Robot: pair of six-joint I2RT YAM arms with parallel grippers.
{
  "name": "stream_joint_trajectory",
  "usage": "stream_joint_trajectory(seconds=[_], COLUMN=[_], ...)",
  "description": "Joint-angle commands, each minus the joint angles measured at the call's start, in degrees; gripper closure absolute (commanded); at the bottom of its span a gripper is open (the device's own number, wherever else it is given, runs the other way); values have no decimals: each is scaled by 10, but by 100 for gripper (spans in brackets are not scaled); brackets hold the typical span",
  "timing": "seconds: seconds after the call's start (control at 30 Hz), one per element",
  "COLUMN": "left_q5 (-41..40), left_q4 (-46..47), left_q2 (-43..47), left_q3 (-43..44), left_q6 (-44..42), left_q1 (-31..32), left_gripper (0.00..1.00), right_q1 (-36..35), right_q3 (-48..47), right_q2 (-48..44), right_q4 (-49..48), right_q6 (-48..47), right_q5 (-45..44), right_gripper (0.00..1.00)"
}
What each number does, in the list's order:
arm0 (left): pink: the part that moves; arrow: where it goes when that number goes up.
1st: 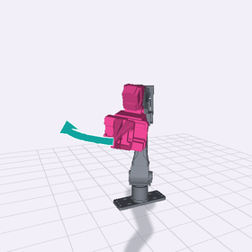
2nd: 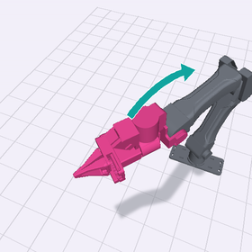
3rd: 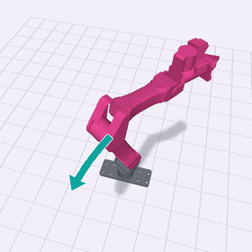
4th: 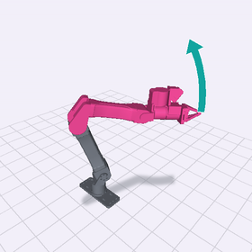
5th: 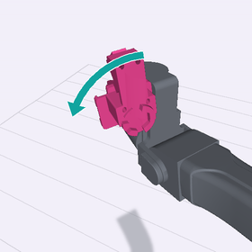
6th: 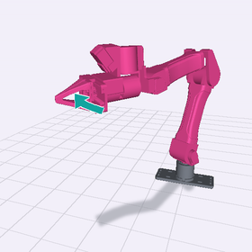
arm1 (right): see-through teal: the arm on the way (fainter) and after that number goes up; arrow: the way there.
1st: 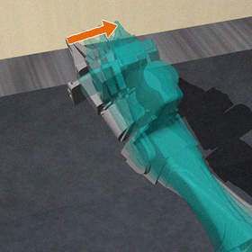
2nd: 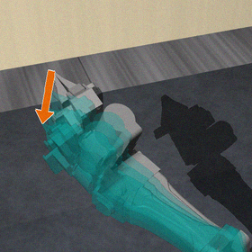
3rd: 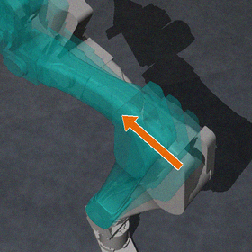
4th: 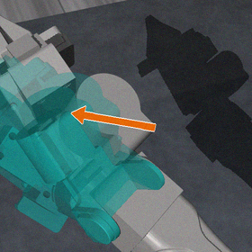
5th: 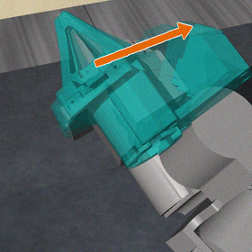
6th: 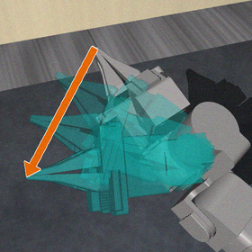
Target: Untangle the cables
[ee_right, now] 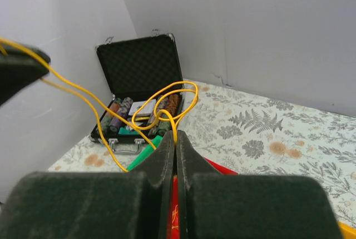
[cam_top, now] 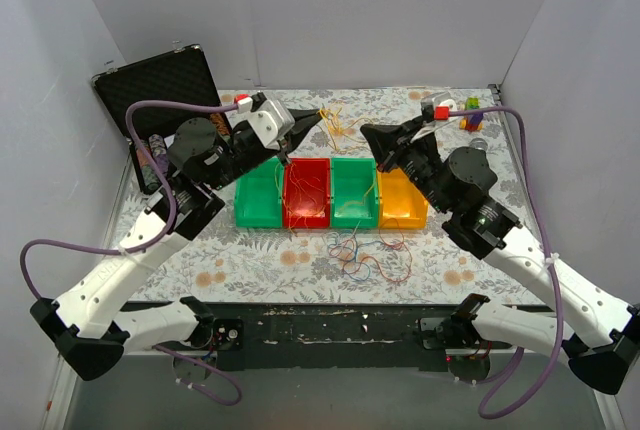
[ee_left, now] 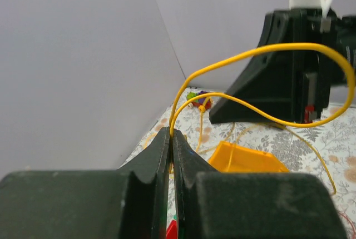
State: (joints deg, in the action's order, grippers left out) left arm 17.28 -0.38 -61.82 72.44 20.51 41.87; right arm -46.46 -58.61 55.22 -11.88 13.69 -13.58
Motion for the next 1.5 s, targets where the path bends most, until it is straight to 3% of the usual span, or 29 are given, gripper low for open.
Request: stream_joint_trajectory(seconds=[0.0,0.17,0.53,1.0,1.2,1.43,1.47], left_q5=[-24,-66,-151,-135,-165,-204,-205], left_q4=[-11,-1,57,175,224,210,209], left_q2=[-8,-5,-10,-62,-103,-124,-124], left_q3=[64,47,-105,-283,-295,-297,-302], left_q6=[9,-20,-73,-82,-84,-74,-70], left_q1=[1,1,-2,-36,-62,-69,-70], left_gripper=[100,100,100,100,100,100,100], right_q1=[3,3,3,-19,-19,-19,-19], right_q3=[8,19,43,67,61,45,42], right_q2=[-2,8,90,233,294,349,351], right_q4=[-17,-27,-79,-162,-198,-188,-181], right_q6=[11,28,48,31,27,45,43], right_q5=[44,58,100,75,62,44,37], right_gripper=[99,99,99,99,99,99,93])
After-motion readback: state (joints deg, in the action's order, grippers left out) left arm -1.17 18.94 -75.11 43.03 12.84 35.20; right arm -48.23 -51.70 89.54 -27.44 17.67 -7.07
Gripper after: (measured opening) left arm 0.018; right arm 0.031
